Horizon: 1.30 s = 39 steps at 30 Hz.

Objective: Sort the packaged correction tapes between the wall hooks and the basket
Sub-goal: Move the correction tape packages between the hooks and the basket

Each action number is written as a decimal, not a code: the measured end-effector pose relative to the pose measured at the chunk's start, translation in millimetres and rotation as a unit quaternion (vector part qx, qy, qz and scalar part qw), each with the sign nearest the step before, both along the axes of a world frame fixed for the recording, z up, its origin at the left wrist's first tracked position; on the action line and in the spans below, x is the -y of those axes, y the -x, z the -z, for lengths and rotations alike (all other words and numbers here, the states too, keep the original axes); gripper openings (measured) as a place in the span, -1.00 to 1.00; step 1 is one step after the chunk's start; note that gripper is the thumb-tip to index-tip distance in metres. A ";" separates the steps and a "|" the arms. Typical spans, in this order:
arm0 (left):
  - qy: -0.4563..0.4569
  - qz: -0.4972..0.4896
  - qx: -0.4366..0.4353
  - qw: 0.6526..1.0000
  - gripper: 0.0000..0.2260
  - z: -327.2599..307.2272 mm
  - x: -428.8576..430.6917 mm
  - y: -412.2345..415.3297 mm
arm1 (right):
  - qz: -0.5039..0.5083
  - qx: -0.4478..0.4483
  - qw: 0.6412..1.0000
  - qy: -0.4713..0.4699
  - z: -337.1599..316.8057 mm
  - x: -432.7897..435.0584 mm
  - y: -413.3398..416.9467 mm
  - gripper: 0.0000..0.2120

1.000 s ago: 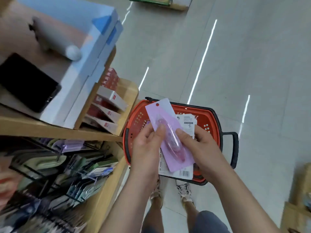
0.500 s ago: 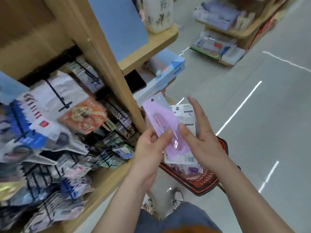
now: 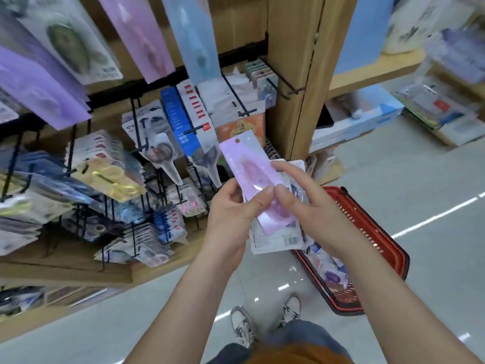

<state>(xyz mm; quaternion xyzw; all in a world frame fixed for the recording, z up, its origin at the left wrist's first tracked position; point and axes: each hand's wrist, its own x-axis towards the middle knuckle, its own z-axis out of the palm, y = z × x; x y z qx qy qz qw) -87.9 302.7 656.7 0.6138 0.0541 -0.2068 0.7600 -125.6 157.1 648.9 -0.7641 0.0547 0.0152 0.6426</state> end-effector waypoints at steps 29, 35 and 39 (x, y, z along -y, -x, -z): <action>-0.161 0.024 0.161 0.974 -0.97 -82.4 -146.7 -71.6 | -0.092 0.069 0.993 -0.018 -49.5 -108.3 -73.7 -0.27; -0.149 0.059 0.219 0.962 -0.91 -109.8 -145.7 -96.1 | -0.127 0.055 0.984 -0.109 -63.2 -99.4 -78.5 -0.73; -0.173 0.049 0.286 0.941 -0.95 -124.7 -131.4 -108.8 | -0.088 0.093 0.987 -0.101 -69.6 -93.7 -87.3 -0.72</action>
